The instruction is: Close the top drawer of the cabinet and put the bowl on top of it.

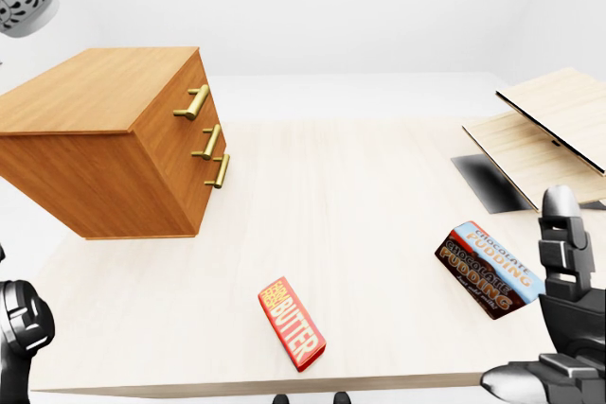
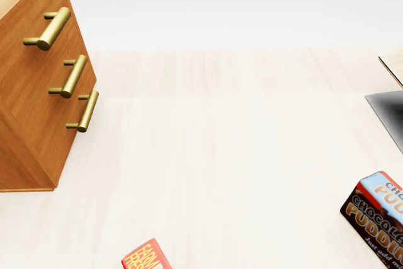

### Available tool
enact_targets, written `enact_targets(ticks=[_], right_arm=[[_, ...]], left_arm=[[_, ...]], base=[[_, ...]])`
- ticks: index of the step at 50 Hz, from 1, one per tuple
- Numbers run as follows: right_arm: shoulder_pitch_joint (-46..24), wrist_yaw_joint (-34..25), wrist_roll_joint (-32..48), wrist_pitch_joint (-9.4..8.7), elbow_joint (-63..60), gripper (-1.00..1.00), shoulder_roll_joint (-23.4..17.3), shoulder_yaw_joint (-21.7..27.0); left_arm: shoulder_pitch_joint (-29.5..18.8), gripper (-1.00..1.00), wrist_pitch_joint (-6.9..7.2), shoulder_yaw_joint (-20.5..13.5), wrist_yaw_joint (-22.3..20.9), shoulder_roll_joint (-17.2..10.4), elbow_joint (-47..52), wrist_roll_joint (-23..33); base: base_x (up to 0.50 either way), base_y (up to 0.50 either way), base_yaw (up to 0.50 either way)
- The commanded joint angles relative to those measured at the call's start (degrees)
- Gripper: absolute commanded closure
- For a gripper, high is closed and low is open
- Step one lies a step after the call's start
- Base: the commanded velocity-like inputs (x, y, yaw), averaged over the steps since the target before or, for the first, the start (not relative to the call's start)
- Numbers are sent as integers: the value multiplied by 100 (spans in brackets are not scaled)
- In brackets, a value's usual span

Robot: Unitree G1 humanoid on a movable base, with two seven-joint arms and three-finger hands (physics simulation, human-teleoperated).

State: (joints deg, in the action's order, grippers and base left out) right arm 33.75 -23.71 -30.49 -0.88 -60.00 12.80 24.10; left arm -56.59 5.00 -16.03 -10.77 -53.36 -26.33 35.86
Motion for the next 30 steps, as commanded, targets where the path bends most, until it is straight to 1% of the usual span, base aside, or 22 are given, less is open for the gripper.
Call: enact_targets(ticks=[1,5,9,12,22,27,30], right_arm=[[-40,-34,110,-20,0,-100,55,-54],[-79,-67,130,-60,0,-100,90,-31],[-63,-93,124,-42,0,-100,111,-31],[-58,-110,130,-38,0,-100,126,-34],[-6,-165,112,-4,0,-100,155,-33],[11,-167,98,6,0,-100,150,-36],[79,-169,54,71,0,-100,125,-56]], left_arm=[[-893,100,0,270,714,43,-1599,32],[-1172,100,0,370,862,94,-2003,64],[-1426,100,0,488,1077,126,-2395,223],[-1550,100,0,497,1102,179,-2594,219],[-1682,100,0,551,1194,247,-2849,212],[-1628,100,0,576,1284,366,-2846,247],[-1670,100,0,624,1354,456,-2976,282]], base=[[0,0,0],[0,0,0],[0,0,0],[0,0,0],[0,0,0],[0,0,0],[0,0,0]])
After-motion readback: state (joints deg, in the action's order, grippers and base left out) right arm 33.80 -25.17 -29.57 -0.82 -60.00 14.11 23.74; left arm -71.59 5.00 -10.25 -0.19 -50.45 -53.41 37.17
